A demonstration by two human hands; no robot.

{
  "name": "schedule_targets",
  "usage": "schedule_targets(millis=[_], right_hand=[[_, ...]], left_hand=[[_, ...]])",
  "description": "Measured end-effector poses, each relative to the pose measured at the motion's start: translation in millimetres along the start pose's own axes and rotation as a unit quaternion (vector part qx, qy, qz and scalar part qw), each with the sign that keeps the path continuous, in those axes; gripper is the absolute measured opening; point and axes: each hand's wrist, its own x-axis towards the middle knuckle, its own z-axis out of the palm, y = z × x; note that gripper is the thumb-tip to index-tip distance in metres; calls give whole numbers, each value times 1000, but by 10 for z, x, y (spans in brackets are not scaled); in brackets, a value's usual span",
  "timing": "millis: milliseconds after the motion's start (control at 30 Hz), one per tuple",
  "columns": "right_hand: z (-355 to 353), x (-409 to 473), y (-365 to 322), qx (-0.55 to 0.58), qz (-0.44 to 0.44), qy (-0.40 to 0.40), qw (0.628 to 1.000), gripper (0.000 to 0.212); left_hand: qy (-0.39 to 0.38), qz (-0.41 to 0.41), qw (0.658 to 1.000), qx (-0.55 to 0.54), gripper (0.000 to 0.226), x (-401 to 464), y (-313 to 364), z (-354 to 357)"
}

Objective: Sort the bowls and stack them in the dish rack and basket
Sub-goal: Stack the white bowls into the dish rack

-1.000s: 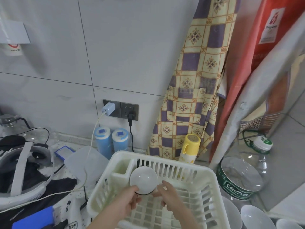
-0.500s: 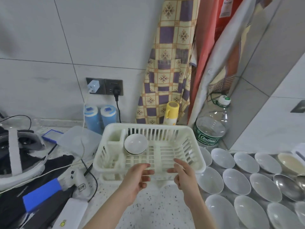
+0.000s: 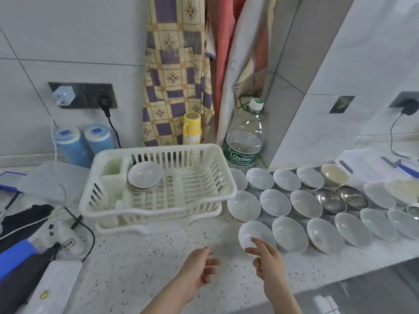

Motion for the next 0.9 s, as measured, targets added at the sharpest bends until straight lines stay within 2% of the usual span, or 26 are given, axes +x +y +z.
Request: schedule_targets(millis=[67,233,433,533,667,900], right_hand=[[-203,112,37,15,43,18,999,17],[-643,396,89,18,141,8,990,41],[-1010,693,19,-18,144,21,989,46],[-1113,783,-19,-17,152,27,988,40],[-1162,858,-30,-13,135,34,990,27],[-1204,939,-21,-15,112,21,993,31]], left_hand=[[-8,-13,1000,17,17,39,-73,165],[2,-22,1000,6,15,160,-211,631],[24,-18,999,-26,13,324,-334,1108],[34,-10,998,-44,8,399,-403,1249],[44,6,997,-63,13,476,-449,1347],[67,24,994,-83,21,515,-439,1454]])
